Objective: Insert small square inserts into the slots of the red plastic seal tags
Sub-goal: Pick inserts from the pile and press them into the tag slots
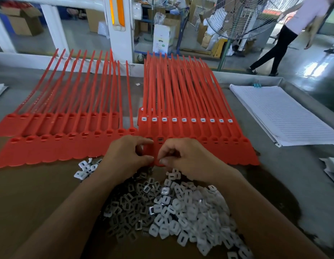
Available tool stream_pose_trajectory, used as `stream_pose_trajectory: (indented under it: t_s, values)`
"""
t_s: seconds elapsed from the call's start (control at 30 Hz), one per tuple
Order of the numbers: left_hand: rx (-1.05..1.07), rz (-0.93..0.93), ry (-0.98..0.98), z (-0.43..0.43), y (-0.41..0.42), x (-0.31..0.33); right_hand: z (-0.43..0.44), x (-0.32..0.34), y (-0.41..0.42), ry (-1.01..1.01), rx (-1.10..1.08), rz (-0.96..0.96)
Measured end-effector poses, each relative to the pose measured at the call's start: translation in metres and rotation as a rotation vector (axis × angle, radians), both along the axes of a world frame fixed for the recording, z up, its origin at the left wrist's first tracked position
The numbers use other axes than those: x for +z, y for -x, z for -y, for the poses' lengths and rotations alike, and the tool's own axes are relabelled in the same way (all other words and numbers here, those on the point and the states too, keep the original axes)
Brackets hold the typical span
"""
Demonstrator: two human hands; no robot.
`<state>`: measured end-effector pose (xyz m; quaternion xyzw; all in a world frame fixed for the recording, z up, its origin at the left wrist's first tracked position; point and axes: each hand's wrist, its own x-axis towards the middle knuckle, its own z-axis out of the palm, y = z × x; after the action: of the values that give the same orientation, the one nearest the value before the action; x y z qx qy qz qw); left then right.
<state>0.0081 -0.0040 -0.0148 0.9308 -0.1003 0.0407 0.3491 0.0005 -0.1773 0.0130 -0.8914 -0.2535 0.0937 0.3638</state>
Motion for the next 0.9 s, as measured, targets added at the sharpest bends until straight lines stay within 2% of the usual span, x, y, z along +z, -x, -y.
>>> stream_pose_trajectory:
  t_s: [0.13, 0.23, 0.77, 0.9]
  values:
    - [0.010, -0.011, 0.008, 0.000, -0.001, 0.000, 0.019, -0.002, -0.016, -0.141, -0.240, 0.158]
    - [0.008, -0.010, 0.015, 0.001, 0.000, 0.000, 0.032, -0.010, -0.028, -0.166, -0.381, 0.173]
    - [0.007, 0.009, -0.008, -0.001, 0.000, 0.000, 0.032, -0.019, -0.042, 0.033, -0.353, 0.156]
    - [0.010, 0.011, -0.017, -0.001, -0.001, -0.001, 0.031, -0.021, -0.043, 0.021, -0.384, 0.164]
